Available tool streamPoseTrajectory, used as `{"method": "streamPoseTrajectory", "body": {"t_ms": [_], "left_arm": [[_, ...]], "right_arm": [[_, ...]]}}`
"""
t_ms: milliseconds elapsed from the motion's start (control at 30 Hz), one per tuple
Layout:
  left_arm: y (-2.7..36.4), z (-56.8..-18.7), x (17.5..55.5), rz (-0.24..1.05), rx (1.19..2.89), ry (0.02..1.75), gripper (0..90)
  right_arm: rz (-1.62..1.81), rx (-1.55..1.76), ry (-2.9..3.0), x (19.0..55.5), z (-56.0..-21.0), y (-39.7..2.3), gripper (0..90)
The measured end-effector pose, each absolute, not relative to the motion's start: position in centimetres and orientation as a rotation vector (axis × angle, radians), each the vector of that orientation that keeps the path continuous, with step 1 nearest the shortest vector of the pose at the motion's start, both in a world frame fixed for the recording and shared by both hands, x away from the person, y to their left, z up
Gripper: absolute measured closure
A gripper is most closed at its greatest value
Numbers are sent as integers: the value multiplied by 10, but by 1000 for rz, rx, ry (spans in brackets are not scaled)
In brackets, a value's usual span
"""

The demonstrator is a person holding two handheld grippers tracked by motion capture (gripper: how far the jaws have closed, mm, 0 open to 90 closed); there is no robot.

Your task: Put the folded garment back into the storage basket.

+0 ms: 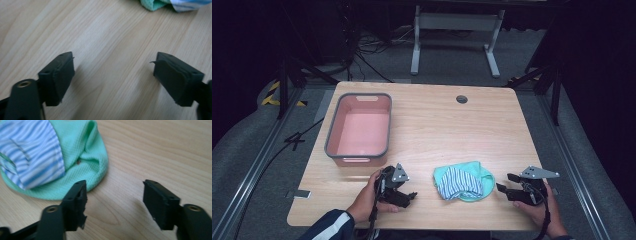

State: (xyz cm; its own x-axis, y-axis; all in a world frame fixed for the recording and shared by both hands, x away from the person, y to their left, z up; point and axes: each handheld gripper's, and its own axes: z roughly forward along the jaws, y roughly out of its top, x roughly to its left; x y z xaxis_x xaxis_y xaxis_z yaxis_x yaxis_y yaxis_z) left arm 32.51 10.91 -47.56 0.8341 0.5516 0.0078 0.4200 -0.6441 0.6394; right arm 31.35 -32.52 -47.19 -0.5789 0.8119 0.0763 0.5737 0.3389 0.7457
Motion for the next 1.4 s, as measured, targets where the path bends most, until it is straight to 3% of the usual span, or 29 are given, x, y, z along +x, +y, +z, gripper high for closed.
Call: {"method": "streamPoseTrajectory", "body": {"t_ms": [133,800,1167,1400], "left_arm": [[97,-473,331,206,2316,691,247],[51,-461,351,163,2205,786,330],[38,-478,363,133,2237,771,297],[38,-479,364,177,2265,753,239]], "right_arm": [[1091,1229,2267,315,-461,-322,459],[1013,1097,2368,340,-454,-264,454],[941,1141,2412,352,-470,-260,414],[990,1165,2416,351,-474,-258,467]]}}
